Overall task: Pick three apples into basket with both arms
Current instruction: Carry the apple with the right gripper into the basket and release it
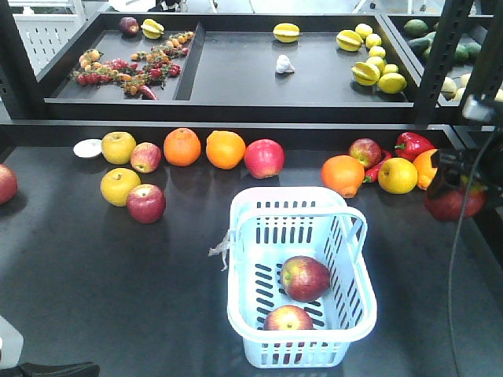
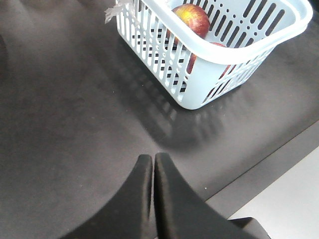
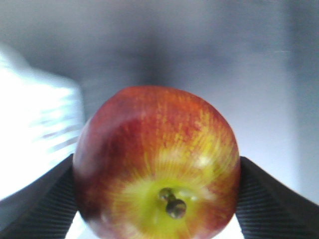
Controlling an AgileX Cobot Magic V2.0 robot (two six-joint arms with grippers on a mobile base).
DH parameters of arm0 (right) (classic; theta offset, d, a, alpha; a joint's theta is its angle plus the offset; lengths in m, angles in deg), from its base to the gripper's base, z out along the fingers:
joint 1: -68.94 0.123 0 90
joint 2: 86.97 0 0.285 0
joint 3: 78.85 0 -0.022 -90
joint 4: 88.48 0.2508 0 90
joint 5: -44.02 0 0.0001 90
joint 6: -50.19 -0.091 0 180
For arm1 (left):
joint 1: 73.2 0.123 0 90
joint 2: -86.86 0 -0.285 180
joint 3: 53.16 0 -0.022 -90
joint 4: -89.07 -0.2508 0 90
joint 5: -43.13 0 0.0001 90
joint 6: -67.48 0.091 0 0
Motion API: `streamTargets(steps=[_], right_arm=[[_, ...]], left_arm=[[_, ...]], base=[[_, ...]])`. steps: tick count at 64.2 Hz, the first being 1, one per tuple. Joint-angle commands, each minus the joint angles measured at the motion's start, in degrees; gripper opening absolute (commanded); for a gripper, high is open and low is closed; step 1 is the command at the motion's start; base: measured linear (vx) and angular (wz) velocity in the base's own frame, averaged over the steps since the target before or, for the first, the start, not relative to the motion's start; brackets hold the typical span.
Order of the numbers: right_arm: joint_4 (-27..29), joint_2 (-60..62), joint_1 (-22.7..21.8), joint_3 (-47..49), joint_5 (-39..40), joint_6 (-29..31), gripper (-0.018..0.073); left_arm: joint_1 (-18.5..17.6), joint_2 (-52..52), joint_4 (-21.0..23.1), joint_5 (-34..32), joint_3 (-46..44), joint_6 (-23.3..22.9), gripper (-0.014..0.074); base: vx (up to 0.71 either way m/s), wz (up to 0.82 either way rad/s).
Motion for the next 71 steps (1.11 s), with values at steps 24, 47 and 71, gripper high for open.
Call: streamTargets(steps=[24,47,71], right_arm=[[7.25,14.5,16.92,1.22,-9.75,2.83,0.0072],[6.92,14.81,30.25,0.35,-11.14,-0.91,0.0072],[5.52,13.15,34.44,-14.77,5.04,-0.54,0.0072]], left_arm=[[-0.19,0.12,0.83,-3.35,-1.5,-0.41,-0.0008],[-0.19,0.12,0.83,-3.35,-1.5,-0.47,-0.0008],[-0.19,0.12,0.88,-3.35,-1.5,-0.46,-0.0008]], base=[[0.0,0.0],[0.0,0.0],[0.0,0.0]])
